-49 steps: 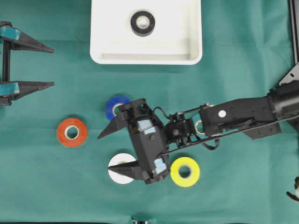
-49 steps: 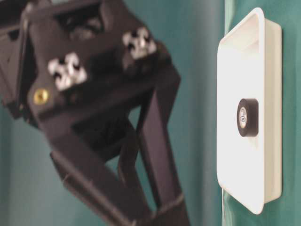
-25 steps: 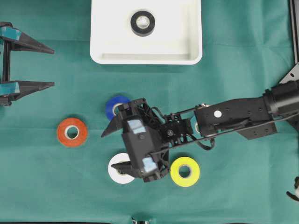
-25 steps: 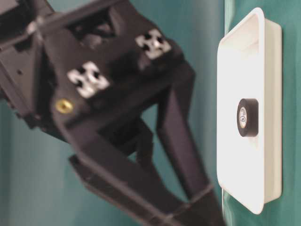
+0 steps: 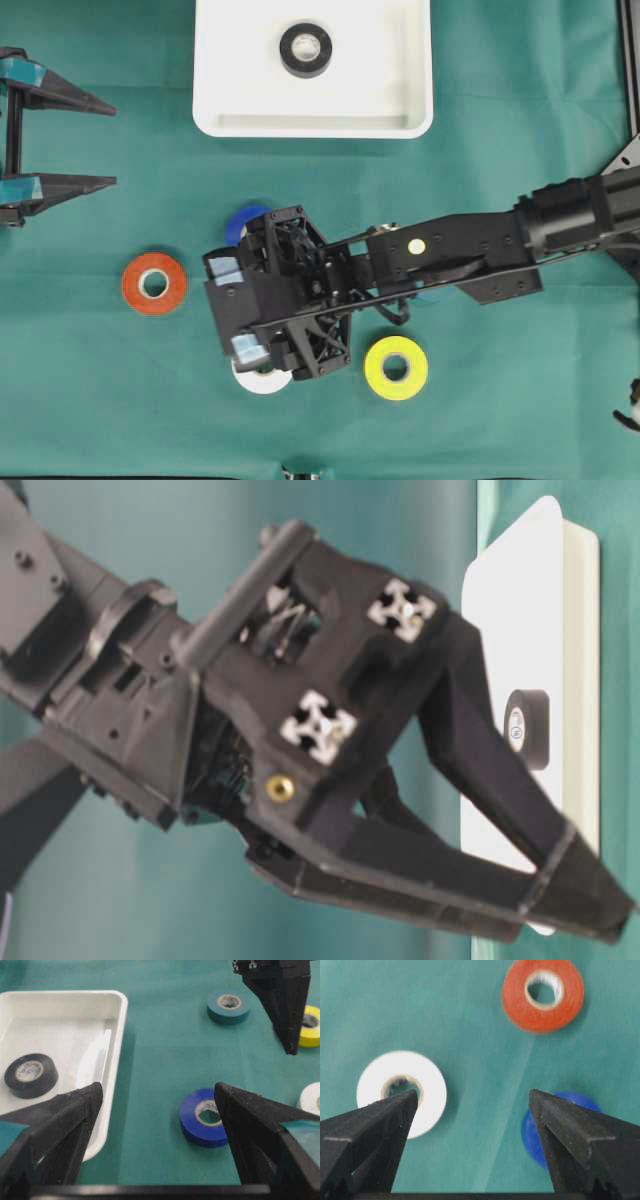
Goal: Pick up the tape from a random location and place it into the white case.
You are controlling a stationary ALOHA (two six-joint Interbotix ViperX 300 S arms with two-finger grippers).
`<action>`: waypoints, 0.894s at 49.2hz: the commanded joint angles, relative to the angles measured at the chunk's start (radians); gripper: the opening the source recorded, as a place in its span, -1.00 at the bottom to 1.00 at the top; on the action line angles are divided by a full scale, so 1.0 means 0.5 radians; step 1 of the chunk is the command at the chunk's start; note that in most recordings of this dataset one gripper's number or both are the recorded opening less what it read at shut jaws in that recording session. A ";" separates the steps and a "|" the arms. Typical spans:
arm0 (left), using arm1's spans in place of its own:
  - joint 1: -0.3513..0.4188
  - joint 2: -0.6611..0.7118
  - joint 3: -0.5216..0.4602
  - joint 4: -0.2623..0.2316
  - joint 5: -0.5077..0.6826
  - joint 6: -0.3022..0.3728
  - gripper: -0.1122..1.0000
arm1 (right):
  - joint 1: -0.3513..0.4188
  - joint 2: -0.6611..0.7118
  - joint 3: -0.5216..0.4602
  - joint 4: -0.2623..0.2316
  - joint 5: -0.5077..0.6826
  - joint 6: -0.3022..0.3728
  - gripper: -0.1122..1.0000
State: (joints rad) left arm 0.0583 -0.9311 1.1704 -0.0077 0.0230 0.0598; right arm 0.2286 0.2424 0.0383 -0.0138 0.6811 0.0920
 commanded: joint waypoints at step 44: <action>0.018 0.012 -0.018 -0.006 0.006 0.000 0.97 | -0.009 0.064 -0.230 -0.006 0.270 0.034 0.80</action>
State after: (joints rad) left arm 0.0644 -0.9311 1.1704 -0.0077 0.0291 0.0598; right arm 0.2270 0.2884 -0.0476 -0.0153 0.8176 0.1043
